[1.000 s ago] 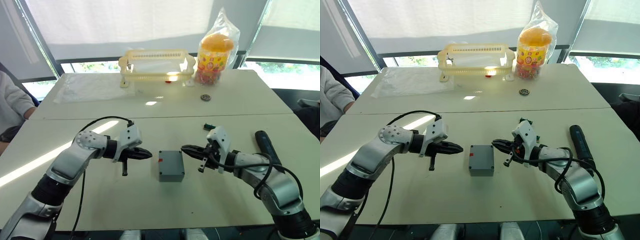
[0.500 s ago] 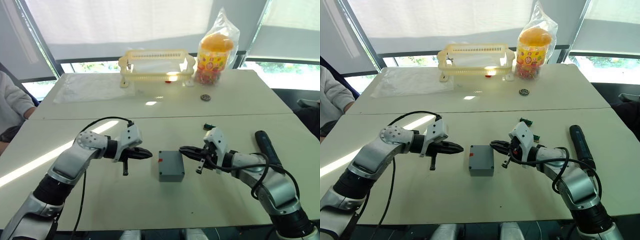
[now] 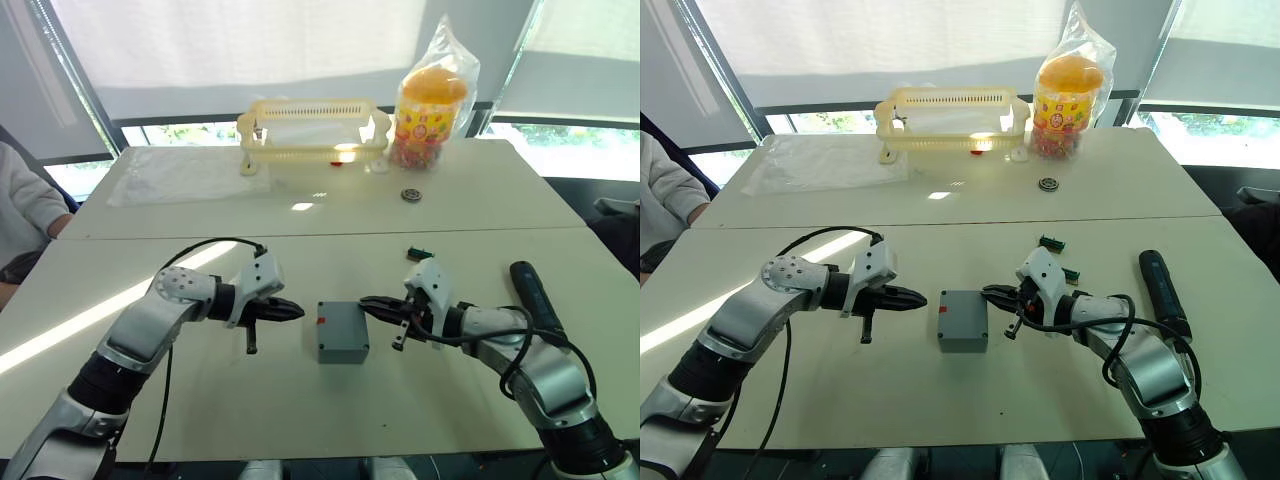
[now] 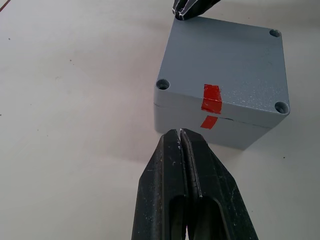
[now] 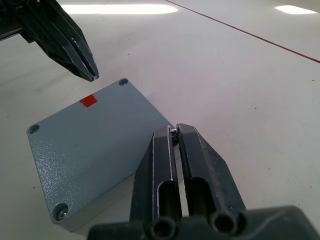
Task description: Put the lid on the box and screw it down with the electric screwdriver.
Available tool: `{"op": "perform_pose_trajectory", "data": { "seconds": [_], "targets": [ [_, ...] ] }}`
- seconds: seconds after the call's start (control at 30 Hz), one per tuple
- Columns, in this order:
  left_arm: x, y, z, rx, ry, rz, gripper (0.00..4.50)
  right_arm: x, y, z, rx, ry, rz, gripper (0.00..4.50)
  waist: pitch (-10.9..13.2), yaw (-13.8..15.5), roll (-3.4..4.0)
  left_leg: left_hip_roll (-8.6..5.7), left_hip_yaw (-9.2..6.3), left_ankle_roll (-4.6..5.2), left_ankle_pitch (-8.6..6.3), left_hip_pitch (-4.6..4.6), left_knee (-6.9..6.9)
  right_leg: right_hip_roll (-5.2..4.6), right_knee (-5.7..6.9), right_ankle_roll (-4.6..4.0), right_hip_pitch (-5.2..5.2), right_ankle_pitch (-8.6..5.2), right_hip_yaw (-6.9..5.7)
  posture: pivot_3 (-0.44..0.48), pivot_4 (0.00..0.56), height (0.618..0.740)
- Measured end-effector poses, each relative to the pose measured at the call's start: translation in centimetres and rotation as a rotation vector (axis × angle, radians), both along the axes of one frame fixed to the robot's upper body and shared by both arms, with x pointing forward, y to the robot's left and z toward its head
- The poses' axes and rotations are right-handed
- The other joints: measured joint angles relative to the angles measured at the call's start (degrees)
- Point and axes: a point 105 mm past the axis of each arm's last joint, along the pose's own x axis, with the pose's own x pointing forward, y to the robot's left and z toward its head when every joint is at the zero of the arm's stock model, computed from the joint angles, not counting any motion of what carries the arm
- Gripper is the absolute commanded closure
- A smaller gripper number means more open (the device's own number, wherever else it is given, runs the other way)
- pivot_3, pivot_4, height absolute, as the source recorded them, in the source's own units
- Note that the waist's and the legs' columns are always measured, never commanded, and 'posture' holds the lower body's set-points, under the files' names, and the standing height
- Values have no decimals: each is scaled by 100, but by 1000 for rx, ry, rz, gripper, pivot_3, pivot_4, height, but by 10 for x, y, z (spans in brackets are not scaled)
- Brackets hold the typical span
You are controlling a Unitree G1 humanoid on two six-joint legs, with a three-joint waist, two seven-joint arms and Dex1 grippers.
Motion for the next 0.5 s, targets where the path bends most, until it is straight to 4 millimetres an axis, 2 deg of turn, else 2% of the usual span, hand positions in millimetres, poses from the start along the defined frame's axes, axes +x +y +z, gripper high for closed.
{"op": "perform_pose_trajectory", "data": {
  "seconds": [0.03,0.1,0.23,0.27,0.4,0.43,0.5],
  "targets": [
    [0,0,0,0,0,0,4500,0,0,0,0,-1,0,3857,0,0,0,0,0,0,0,0,0,0,0,0,0,0,0,0,150,740],
    [0,0,0,-2,2,0,4500,0,0,0,-1,-1,3,3085,0,1,0,0,0,0,0,0,0,0,0,0,0,0,0,0,150,740],
    [1,3,5,-33,19,14,4500,-1,0,0,-2,2,10,897,0,-1,0,0,0,0,0,0,0,0,0,0,0,0,0,0,150,740],
    [2,4,8,-49,27,23,4500,-1,-1,1,-4,1,8,472,0,0,0,0,0,0,0,0,0,0,0,0,0,0,0,0,150,740],
    [5,7,22,-97,33,37,4500,-2,-11,7,-30,-17,-21,472,1,10,-1,-1,0,0,0,-2,2,-1,0,0,0,0,0,0,150,740],
    [5,7,26,-113,34,31,4500,-2,-15,13,-10,-18,-38,472,1,10,-1,0,0,0,0,-2,2,-1,0,0,0,0,0,0,150,740],
    [6,4,45,-167,28,11,4500,1,-28,39,66,-26,-99,472,2,13,-2,0,-4,0,0,-5,7,-1,2,1,0,1,-2,0,150,740]
  ]
}}
